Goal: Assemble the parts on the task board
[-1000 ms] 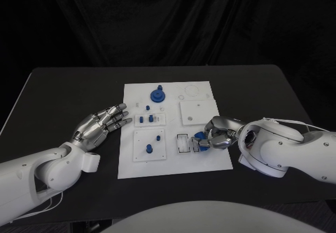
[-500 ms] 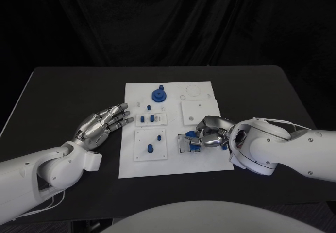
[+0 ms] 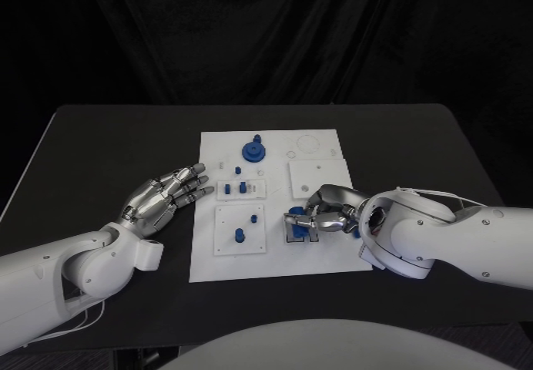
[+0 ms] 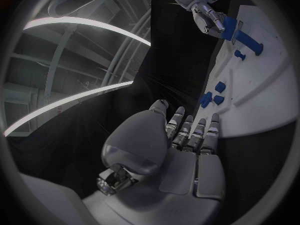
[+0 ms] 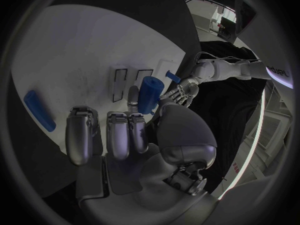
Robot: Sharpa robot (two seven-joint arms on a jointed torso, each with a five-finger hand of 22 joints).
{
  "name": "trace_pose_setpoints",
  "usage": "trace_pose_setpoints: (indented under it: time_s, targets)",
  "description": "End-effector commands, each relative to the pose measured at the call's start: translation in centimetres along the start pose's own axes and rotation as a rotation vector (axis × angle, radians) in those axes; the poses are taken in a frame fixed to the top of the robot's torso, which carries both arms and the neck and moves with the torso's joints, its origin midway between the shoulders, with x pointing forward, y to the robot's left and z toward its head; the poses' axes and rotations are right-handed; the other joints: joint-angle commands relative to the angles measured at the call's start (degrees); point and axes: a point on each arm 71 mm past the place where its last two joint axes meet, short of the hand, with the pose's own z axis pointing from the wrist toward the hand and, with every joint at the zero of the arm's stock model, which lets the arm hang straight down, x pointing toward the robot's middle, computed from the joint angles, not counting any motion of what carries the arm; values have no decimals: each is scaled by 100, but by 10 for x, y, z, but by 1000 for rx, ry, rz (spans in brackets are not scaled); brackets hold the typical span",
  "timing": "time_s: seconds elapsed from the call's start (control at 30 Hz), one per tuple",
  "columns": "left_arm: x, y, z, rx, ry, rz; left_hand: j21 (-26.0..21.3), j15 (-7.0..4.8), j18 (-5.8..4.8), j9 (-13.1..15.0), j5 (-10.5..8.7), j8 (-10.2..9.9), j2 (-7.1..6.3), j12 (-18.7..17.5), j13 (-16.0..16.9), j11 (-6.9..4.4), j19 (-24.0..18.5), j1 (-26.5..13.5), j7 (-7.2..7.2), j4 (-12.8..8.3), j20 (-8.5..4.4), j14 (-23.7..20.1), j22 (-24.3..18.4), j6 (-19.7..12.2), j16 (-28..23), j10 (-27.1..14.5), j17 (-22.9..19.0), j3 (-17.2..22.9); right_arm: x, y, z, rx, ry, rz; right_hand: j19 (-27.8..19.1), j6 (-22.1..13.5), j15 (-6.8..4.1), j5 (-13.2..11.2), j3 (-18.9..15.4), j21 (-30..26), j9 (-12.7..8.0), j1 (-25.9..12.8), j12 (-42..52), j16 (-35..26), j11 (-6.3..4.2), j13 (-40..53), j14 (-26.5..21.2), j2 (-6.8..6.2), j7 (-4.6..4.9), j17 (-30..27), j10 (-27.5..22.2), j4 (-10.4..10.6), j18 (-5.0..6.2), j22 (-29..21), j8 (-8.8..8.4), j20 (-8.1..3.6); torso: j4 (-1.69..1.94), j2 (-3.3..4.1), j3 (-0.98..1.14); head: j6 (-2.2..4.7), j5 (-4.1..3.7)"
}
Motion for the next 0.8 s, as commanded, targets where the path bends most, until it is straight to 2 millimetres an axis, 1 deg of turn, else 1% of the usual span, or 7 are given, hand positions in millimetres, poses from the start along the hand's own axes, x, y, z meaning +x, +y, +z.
trace_pose_setpoints:
  time_s: [0.03, 0.23, 0.53, 0.67, 0.7, 0.73, 0.8]
  targets:
    - [2, 0, 0, 8, 12, -12, -23, 7, -95, -5, 25, 10, 19, -37, -5, 18, 35, 23, -10, -14, -1, -24, 3, -30, 28, -32, 9, 7, 1, 1, 0, -5, 7, 1, 178, 1, 37, -205, -98, -37, 13, -136, 15, 15, 52, 1510, 612, 28, 29, 1509, 608, -4, 22, 1244, -36, 40, 0, -2, 3, -1, -9]
    - [1, 0, 0, 7, 11, -12, -23, 7, -95, -5, 25, 10, 19, -37, -5, 18, 35, 23, -10, -14, -1, -24, 3, -30, 28, -32, 9, 7, 2, 0, 0, 4, 18, -6, 137, -42, 57, -810, -432, -114, 32, -390, 15, 15, 75, 1510, 612, 91, 53, 1509, 608, -5, 41, 1218, -69, 58, -5, -6, 4, -1, 8]
    - [1, 0, 0, 6, 10, -11, -20, 12, -95, -6, 25, 8, 19, -41, -5, 12, 48, 21, -10, -19, -1, -24, 14, -37, 30, -38, 9, 15, -1, -3, -2, -4, -9, 9, 132, -37, 64, -1020, -588, -126, 43, -471, 15, 15, 81, 1510, 612, 111, 58, 1509, 608, 0, 44, 1215, -70, 65, -6, -3, -1, -1, 21]
    - [0, 0, 0, 6, 10, -12, -20, 12, -95, -6, 25, 8, 19, -41, -5, 12, 48, 21, -10, -19, -1, -24, 14, -37, 30, -38, 9, 15, -5, -3, -4, -35, -44, 27, 139, -26, 60, -676, -600, -114, 63, -274, 15, 15, 75, 1510, 612, 181, 49, 1509, 608, -31, 40, 1220, -55, 62, -5, -3, 3, -1, 27]
    - [0, 0, 0, 6, 10, -12, -20, 12, -95, -6, 25, 8, 19, -41, -5, 12, 48, 21, -10, -19, -1, -24, 14, -37, 30, -38, 9, 15, -6, -3, -4, -45, -56, 30, 145, -81, 51, -19, -509, -102, 78, 110, 15, 15, 68, 1510, 612, 192, 44, 1509, 608, -132, 36, 1225, -63, 55, -6, -2, 2, -1, 34]
    - [0, 0, 0, 5, 10, -12, -20, 13, -95, -6, 26, 8, 20, -44, -6, 11, 51, 20, -10, -21, -1, -23, 16, -37, 31, -40, 9, 17, -7, -3, -5, -61, -74, 32, 148, -108, 54, 201, -485, -97, 89, 270, 15, 15, 68, 1510, 612, 181, 46, 1509, 608, -136, 35, 1227, -59, 54, -7, -3, 4, -1, 37]
    - [0, 0, 0, 5, 10, -12, -20, 13, -95, -6, 26, 8, 20, -44, -6, 11, 51, 20, -10, -21, -1, -23, 16, -37, 31, -40, 9, 17, -11, -2, -8, -98, -114, 29, 153, -128, 55, 330, -474, -90, 98, 427, 15, 15, 70, 1510, 612, 161, 46, 1509, 608, -109, 34, 1229, -48, 56, -8, -3, 2, -1, 43]
